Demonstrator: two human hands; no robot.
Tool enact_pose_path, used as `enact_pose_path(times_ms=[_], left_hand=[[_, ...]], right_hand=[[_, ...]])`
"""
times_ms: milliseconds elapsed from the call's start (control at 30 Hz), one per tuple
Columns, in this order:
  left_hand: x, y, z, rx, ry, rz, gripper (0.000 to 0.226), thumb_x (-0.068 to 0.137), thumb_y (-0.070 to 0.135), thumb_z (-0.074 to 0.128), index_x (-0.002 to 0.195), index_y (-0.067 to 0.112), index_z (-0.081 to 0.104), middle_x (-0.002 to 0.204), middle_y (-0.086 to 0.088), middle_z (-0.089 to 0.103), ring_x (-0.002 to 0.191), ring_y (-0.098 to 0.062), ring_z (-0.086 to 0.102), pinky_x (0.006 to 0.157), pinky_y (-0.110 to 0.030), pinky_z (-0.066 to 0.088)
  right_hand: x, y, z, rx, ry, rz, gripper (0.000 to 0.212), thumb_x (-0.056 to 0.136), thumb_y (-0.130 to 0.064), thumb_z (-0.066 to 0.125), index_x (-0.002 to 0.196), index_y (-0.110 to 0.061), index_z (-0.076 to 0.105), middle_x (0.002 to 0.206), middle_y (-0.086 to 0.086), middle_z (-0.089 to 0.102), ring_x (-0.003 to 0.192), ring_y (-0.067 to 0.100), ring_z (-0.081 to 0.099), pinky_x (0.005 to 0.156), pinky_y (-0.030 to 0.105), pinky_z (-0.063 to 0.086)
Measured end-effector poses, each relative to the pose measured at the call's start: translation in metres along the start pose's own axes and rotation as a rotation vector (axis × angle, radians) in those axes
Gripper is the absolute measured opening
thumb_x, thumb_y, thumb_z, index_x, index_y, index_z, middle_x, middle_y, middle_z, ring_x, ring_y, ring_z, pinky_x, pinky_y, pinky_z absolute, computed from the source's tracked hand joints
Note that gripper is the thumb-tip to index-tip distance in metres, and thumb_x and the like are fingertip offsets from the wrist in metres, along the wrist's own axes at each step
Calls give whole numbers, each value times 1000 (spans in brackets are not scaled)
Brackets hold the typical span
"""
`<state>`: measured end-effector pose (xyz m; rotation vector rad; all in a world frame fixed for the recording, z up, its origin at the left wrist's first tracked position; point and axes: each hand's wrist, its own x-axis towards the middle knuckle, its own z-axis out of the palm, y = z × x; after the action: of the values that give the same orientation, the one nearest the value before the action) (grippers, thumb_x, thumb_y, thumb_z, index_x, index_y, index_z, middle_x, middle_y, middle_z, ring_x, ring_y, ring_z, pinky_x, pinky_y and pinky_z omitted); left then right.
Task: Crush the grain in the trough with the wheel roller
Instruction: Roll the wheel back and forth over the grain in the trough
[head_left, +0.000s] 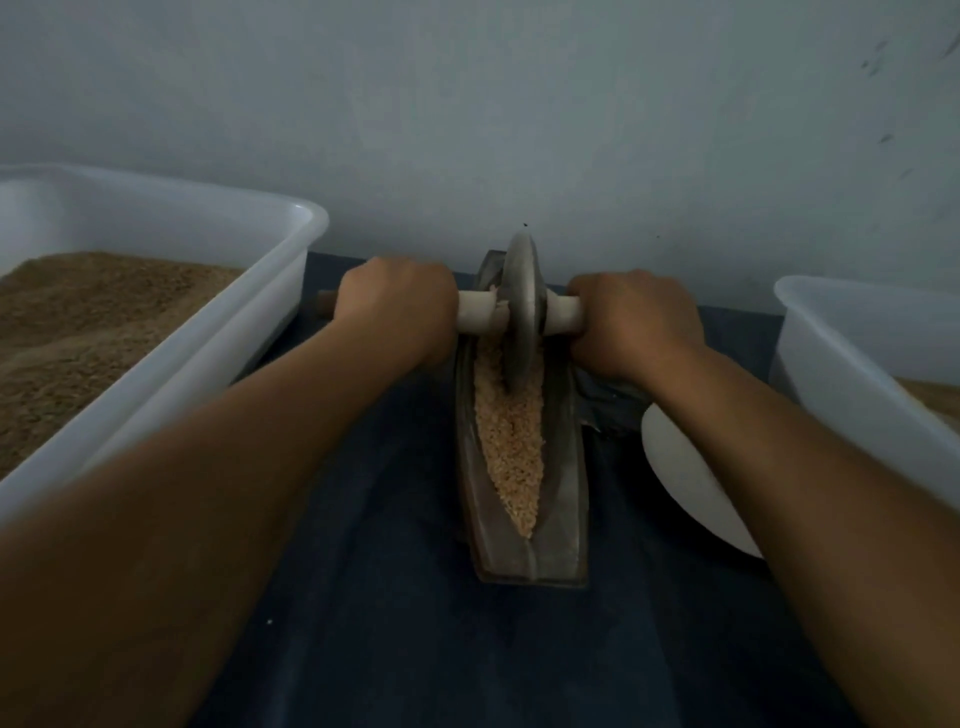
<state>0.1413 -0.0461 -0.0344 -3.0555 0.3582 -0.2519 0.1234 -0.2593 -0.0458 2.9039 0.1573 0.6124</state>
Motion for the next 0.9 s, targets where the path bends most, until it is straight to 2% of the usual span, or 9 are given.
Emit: enact_pose_path(times_ms=[133,267,433,600,767,900], left_hand=[[0,-1,-1,-11,7,7,34,84,33,68,113,19,60,97,-6,61,78,-23,47,68,-37,40],[-16,1,-1,-3,52,16,32,82,34,70,109,20,60,83,-2,49,76,-22,46,65,-37,39],[-50,-2,-2,-12,129,80,27,81,36,69,95,25,48,95,-4,62,89,-27,60,64,-36,37],[-84,-9,1,-16,139,81,29,82,43,65,93,30,42,78,6,48,70,-17,48,60,-33,41],[-101,-13,-8,11,157,134,27,83,46,63,92,31,42,75,9,47,66,-16,47,59,-32,41],[-99,-10,-10,35,150,122,34,84,45,64,90,29,35,76,7,44,68,-16,45,60,-33,39]], right_hand=[[-4,0,2,16,-6,6,23,78,-40,68,98,-29,64,93,3,68,82,30,63,59,29,30],[-25,-4,1,52,39,8,21,79,-39,65,98,-28,64,92,2,68,83,29,64,62,31,31],[-62,-14,-11,60,141,-24,19,81,-39,63,94,-25,58,85,-3,64,76,27,60,63,34,26],[-101,-27,-29,72,270,-52,27,81,-34,66,105,-23,61,89,-2,59,81,24,54,71,34,23],[-122,-31,-44,96,277,-67,36,78,-30,70,112,-21,62,94,0,61,85,25,56,75,37,29],[-120,-27,-40,92,270,-79,35,78,-31,70,111,-21,62,94,-1,61,84,24,56,74,37,30]])
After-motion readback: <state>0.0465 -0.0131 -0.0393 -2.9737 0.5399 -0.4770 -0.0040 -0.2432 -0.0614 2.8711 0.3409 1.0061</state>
